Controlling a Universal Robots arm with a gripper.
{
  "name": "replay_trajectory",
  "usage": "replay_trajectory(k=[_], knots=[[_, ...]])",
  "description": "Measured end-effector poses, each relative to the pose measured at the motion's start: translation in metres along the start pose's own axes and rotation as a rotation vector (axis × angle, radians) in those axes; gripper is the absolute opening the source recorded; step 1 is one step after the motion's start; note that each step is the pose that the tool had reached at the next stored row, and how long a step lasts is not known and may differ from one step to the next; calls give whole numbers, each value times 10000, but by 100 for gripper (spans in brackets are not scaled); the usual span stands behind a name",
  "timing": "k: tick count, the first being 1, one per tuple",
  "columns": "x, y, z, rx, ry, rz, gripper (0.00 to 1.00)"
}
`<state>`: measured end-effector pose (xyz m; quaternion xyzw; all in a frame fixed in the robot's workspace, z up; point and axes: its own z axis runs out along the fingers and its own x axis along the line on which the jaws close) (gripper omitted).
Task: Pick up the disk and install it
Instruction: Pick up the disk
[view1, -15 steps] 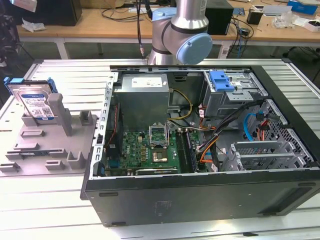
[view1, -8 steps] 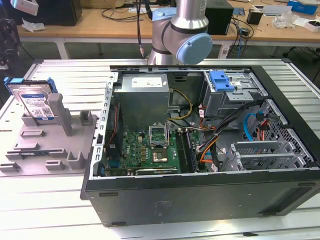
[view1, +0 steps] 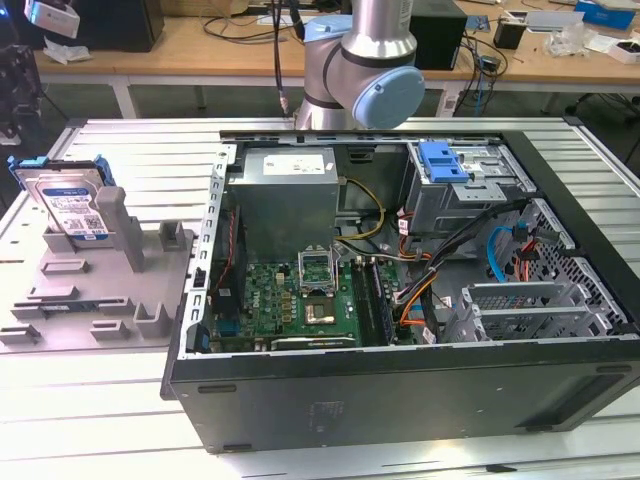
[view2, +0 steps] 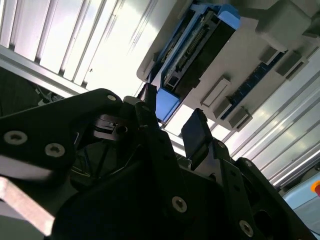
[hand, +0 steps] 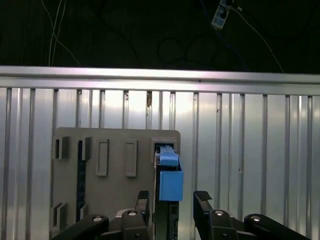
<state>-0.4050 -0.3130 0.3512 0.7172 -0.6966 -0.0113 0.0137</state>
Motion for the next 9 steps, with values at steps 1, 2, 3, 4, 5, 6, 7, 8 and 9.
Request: replay_trajectory(k=[1,2,3,4,5,6,7,8,9], knots=[[0,0,8,-1,1,-25,48],[0,0,16,-1,2,-52,48],[0,-1,30,0,3,-99,48],[0,-1,45,-1,5,-144,48],[0,-1,54,-1,6,-169,48],[0,-1,65,-1,7,-196,48],[0,-1,77,0,8,-223,48],[0,0,86,0,9,-244,48],[-1,2,97,1,9,-265,48]])
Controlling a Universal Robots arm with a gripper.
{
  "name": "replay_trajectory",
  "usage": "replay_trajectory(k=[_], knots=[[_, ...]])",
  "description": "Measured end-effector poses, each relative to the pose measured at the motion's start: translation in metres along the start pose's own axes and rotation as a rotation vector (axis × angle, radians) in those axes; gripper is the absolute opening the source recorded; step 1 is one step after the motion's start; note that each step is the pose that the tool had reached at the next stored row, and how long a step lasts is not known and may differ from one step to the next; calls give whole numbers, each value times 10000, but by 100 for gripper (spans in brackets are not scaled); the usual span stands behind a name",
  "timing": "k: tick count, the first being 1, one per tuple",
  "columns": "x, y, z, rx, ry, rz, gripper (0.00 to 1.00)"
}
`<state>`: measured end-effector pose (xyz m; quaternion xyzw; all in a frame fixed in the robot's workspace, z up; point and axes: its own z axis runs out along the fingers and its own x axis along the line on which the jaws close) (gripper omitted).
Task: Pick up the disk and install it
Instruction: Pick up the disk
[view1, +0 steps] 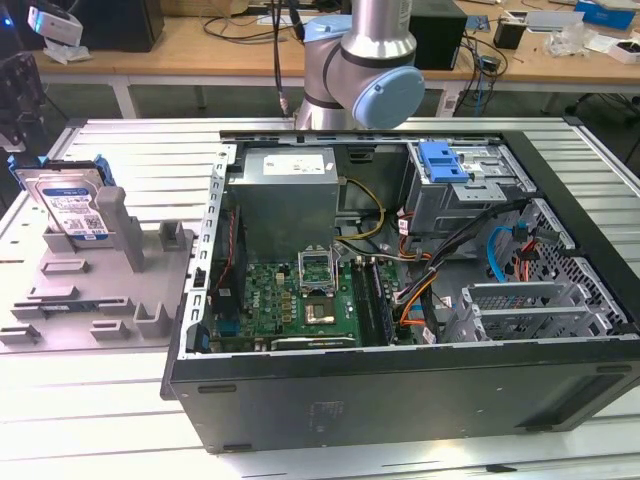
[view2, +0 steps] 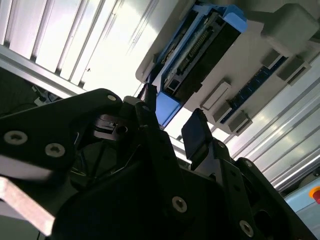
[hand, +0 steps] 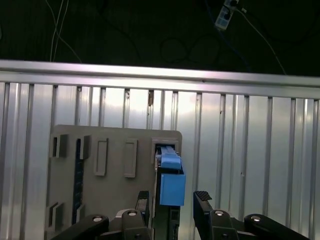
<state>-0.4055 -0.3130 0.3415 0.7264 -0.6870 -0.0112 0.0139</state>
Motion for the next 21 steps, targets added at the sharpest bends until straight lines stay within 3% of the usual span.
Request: replay_trajectory(k=[21], knots=[[-7,20,211,3,2,-357,48]])
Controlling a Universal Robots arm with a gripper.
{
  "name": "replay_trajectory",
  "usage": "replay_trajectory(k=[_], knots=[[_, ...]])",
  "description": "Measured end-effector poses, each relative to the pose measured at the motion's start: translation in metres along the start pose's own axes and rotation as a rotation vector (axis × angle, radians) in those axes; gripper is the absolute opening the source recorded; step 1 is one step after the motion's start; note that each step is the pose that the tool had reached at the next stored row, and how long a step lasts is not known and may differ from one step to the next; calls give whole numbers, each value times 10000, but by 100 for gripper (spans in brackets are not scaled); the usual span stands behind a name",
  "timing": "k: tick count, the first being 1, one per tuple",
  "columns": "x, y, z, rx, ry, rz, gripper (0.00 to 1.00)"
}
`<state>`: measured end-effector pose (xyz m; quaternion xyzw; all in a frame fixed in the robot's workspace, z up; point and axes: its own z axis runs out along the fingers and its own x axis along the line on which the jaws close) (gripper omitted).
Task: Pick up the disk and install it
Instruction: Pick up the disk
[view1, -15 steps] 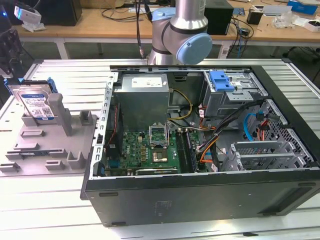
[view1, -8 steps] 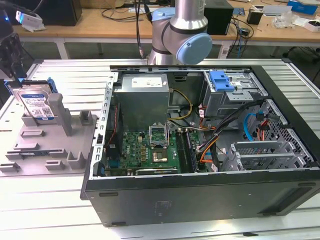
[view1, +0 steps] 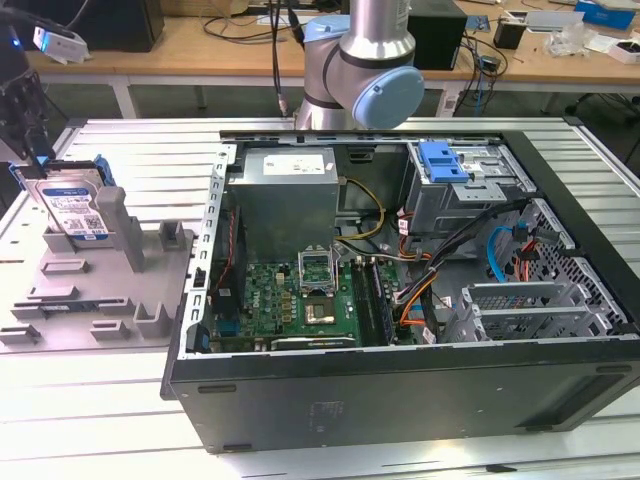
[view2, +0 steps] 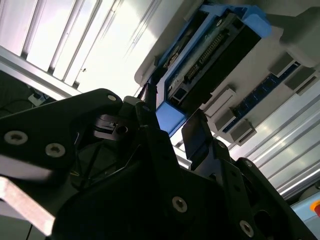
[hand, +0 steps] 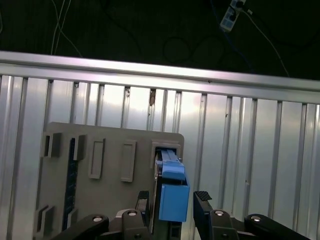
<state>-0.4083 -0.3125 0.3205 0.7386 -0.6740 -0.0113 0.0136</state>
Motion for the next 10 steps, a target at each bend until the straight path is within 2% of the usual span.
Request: replay_trajectory(k=[10], knots=[[0,-4,100,2,-1,-15,48]])
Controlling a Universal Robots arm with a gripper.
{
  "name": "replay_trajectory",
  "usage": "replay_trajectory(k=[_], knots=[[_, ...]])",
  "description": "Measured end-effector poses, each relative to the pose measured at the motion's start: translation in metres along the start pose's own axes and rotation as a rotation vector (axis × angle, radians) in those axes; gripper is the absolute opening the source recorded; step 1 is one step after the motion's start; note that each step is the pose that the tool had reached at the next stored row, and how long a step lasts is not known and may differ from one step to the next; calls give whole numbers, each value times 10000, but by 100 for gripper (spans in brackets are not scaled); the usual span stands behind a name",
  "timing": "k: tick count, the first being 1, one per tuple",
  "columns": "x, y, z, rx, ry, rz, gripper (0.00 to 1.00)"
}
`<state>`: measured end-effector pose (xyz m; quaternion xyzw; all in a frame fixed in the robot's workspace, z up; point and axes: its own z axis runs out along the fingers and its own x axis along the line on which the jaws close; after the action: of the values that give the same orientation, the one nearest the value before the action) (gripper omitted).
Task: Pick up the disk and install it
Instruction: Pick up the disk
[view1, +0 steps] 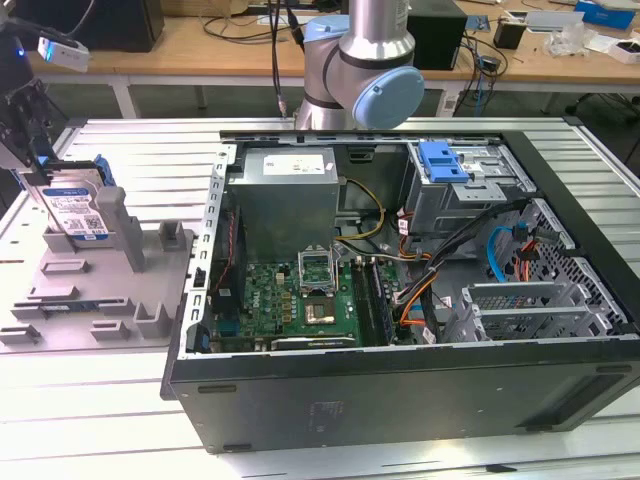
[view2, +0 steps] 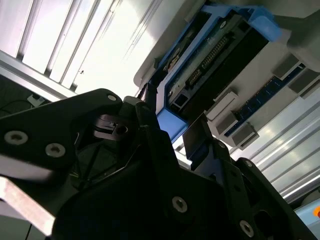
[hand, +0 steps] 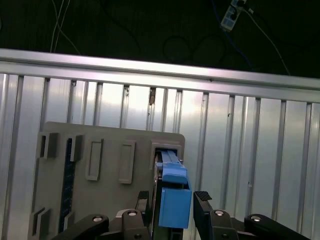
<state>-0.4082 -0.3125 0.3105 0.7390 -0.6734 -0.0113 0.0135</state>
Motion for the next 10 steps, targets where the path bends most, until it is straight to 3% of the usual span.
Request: replay_trajectory(k=[10], knots=[[0,-2,59,5,-2,-21,48]])
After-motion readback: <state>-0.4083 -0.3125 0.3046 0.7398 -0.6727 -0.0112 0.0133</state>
